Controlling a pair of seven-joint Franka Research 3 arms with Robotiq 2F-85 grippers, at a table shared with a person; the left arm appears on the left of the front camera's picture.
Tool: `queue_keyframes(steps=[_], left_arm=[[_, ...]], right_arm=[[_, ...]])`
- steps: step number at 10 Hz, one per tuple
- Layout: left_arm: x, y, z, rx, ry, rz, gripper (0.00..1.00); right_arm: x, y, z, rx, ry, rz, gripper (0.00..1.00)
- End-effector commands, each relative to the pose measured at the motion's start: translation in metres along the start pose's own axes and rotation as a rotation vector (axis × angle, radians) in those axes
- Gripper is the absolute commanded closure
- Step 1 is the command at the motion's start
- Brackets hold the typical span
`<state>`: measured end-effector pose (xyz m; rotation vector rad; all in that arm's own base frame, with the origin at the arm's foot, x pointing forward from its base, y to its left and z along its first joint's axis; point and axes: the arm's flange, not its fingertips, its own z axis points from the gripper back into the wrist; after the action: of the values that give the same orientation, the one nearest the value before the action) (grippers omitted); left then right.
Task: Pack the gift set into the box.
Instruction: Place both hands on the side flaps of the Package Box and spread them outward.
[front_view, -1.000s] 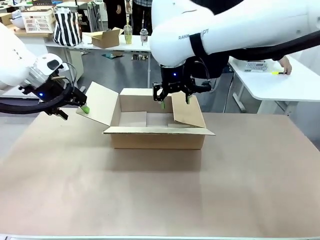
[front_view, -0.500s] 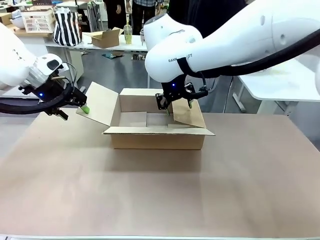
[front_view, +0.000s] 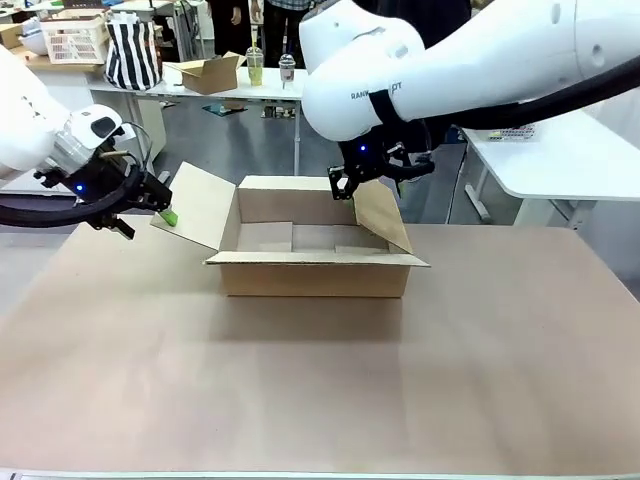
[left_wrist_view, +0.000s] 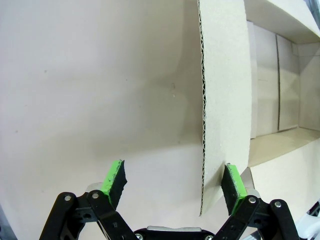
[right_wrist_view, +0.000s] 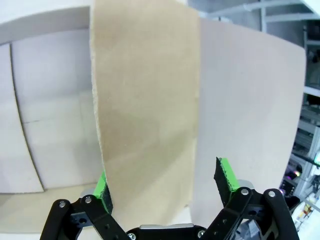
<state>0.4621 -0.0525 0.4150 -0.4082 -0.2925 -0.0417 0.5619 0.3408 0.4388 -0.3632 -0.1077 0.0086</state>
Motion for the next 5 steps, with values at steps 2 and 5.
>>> queue_keyframes(steps=[2,5], left_arm=[[0.001,-0.001,0.004,0.009,0.012,0.008,0.00],[0.001,-0.001,0.004,0.009,0.012,0.008,0.00]], right_arm=[[-0.024,-0.040,-0.013,-0.008,0.018,-0.073,0.00],[-0.050,-0.085,-0.023,0.046,0.024,-0.175,0.00]])
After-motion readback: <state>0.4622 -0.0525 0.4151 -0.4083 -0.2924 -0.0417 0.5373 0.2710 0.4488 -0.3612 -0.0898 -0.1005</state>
